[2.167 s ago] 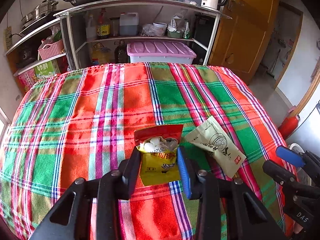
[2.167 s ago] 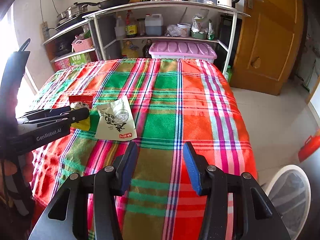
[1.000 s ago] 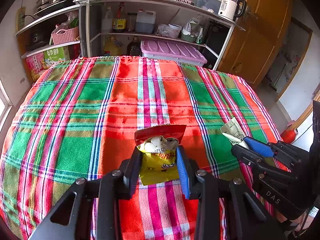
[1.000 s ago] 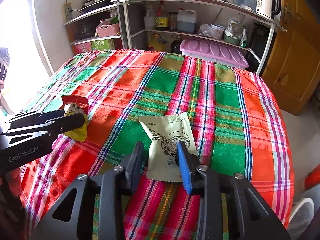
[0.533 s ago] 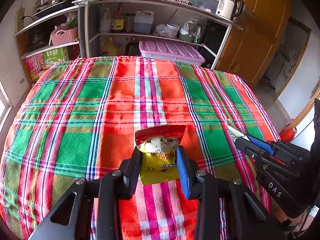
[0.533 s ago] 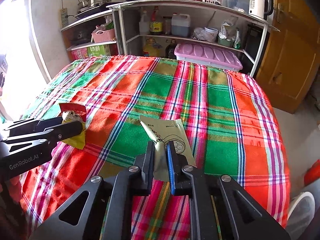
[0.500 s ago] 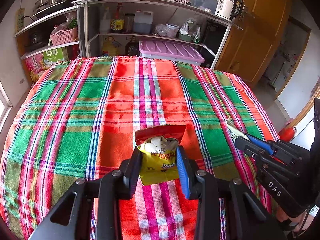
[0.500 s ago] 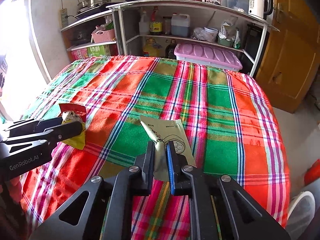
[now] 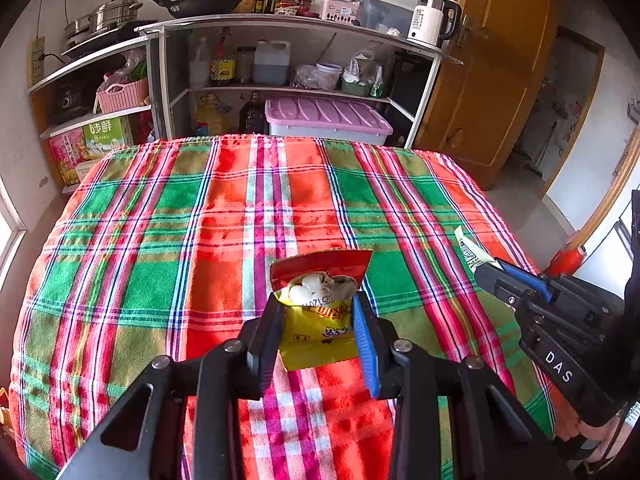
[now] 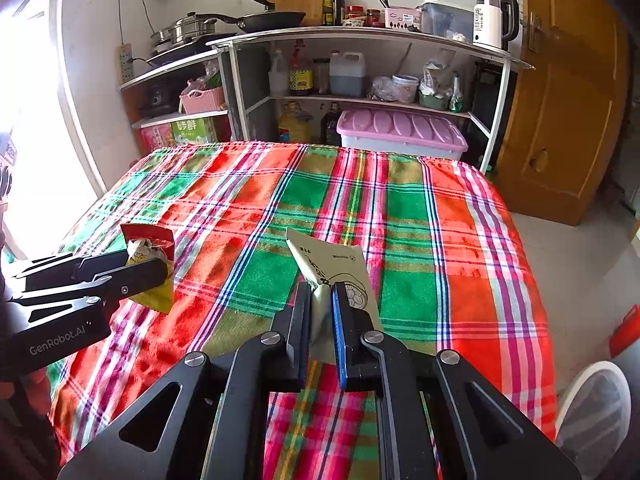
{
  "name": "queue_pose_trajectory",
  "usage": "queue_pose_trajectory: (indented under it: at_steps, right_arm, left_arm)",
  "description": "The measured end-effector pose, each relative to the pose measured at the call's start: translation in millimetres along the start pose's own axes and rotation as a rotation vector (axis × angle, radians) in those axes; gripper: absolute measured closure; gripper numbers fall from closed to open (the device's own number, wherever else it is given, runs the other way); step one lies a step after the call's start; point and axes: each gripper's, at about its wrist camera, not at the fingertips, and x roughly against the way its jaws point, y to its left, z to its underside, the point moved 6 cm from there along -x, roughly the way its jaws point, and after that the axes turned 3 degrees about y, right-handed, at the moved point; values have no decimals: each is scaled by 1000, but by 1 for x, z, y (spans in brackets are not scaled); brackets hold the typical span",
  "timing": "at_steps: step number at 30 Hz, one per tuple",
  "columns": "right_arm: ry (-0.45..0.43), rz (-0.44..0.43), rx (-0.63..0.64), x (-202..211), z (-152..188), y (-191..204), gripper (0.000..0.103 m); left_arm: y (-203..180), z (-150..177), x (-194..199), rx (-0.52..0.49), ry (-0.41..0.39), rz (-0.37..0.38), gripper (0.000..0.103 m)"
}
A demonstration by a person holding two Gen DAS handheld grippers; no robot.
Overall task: Collect trash
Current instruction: 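Grasp the white printed packet with the right gripper while the left gripper holds the yellow bag, then carry the white packet and yellow bag over the white bin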
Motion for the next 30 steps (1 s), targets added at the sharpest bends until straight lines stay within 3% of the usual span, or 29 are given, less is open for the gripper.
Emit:
queue_pose_trajectory:
  at_steps: [21, 30]
  right_arm:
    - [-90, 66, -135, 73, 31, -63, 93]
    - [-125, 169, -223, 117, 58, -121, 93]
  left_arm:
    - [-106, 6, 31, -153, -44, 84, 67]
    - [-179, 10, 28, -242, -37, 166, 67]
